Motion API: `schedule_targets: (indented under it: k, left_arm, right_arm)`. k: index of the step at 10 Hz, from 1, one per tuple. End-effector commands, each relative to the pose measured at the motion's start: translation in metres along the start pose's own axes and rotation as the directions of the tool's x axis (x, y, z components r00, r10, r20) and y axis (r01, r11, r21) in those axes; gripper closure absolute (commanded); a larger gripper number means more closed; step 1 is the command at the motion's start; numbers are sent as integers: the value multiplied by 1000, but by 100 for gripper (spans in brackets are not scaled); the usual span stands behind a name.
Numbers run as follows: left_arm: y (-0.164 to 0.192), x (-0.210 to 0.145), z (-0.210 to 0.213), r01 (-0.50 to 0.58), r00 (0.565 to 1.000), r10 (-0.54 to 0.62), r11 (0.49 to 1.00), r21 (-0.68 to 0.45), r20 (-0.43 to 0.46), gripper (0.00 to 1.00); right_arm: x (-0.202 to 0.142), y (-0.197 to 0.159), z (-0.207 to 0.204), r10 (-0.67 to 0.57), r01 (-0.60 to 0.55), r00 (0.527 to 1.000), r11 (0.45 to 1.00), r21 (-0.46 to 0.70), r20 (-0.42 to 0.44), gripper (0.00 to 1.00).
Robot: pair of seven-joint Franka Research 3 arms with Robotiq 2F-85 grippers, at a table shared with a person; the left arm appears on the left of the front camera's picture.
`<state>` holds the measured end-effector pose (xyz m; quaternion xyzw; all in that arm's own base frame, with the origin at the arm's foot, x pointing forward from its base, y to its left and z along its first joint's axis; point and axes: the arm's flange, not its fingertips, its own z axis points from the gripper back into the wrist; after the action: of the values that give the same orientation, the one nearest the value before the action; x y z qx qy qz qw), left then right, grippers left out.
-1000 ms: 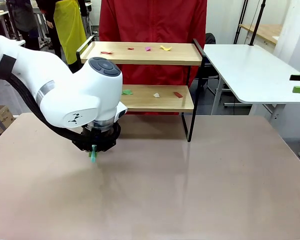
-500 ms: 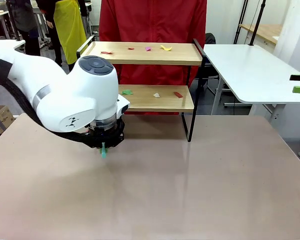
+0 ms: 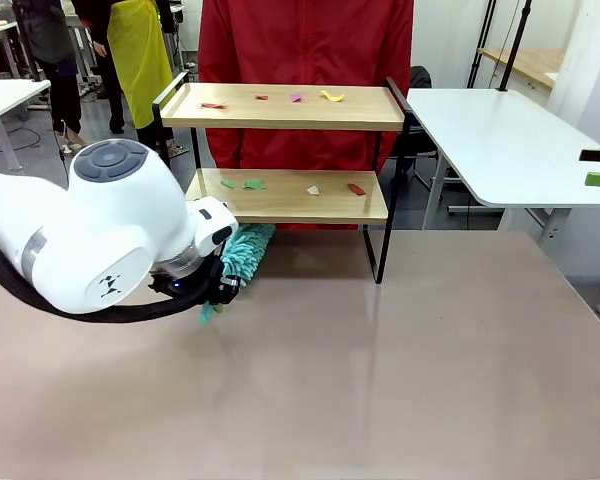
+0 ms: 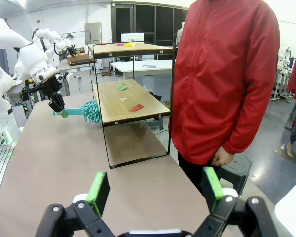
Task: Clean the shelf.
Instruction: Clean the specific section of the Shelf indicated by the human with the Duster.
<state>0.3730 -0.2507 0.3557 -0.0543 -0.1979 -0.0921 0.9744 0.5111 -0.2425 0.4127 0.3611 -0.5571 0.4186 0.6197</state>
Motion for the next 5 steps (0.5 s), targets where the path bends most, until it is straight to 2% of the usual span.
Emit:
schedule_targets:
  k: [1, 3, 5]
  left_arm:
    - [32, -2, 25, 121, 993, -122, 991, -60, -4, 87]
    - [58, -3, 31, 233, 970, -242, 954, -188, -26, 87]
    - [76, -1, 34, 343, 932, -361, 908, -240, -31, 87]
  right_arm:
    - [2, 1, -1, 3, -3, 1000, 1000, 1, 2, 0]
    - [2, 1, -1, 3, -3, 1000, 1000, 1, 2, 0]
    - [2, 1, -1, 3, -3, 1000, 1000, 1, 2, 0]
